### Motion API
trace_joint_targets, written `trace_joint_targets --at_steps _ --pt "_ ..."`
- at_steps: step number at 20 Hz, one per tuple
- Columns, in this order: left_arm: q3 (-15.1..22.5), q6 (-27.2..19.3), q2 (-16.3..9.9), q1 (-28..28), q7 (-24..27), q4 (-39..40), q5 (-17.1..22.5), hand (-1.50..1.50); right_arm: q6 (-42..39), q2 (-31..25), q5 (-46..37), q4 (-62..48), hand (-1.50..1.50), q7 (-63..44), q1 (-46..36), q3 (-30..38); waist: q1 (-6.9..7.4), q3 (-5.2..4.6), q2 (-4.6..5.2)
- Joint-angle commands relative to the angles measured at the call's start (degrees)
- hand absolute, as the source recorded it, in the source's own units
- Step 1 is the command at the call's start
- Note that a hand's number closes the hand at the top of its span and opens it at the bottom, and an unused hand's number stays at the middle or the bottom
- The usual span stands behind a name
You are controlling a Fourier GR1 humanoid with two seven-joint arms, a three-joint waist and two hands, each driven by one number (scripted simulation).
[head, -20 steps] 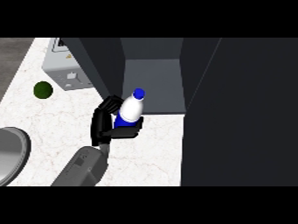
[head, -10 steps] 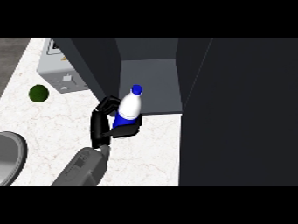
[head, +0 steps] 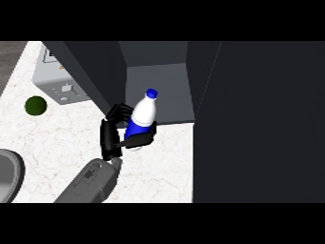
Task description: Pick up the bottled water, place it into the cabinet and close the cabinet
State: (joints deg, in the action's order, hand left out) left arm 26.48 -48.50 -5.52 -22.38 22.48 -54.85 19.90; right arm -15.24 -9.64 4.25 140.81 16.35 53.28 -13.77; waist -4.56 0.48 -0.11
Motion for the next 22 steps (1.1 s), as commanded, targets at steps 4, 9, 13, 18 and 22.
trace_joint_targets --at_steps 4,9,13,18,22 --pt "-4.9 1.2 -1.0 -19.2 -8.7 10.2 1.4 1.50 -0.9 -0.1 3.8 0.9 -1.50 -0.1 -0.2 1.1 -1.95 -0.45 1.44" --pt "-2.5 -0.8 -3.4 -22.0 -7.9 14.0 -1.6 -1.50 -1.4 0.2 2.8 0.0 -1.50 -0.2 -0.4 -0.3 -2.44 -0.53 1.80" --pt "-1.6 -2.0 -4.4 -22.8 -8.5 15.3 -2.2 -1.50 -1.6 -0.2 3.8 0.1 -1.50 -0.1 0.1 1.7 -2.54 -0.53 1.81" --pt "-1.0 -2.0 -2.8 -25.0 -11.0 13.7 -0.8 -1.50 -2.8 -1.1 4.4 0.4 -1.50 -0.7 0.4 1.2 -2.33 -0.57 1.63" --pt "0.0 0.4 -2.0 -23.8 -8.4 8.3 0.2 -1.50 -2.9 -0.9 3.7 -0.7 -1.50 -0.4 -1.1 1.2 -1.79 -0.69 1.67"
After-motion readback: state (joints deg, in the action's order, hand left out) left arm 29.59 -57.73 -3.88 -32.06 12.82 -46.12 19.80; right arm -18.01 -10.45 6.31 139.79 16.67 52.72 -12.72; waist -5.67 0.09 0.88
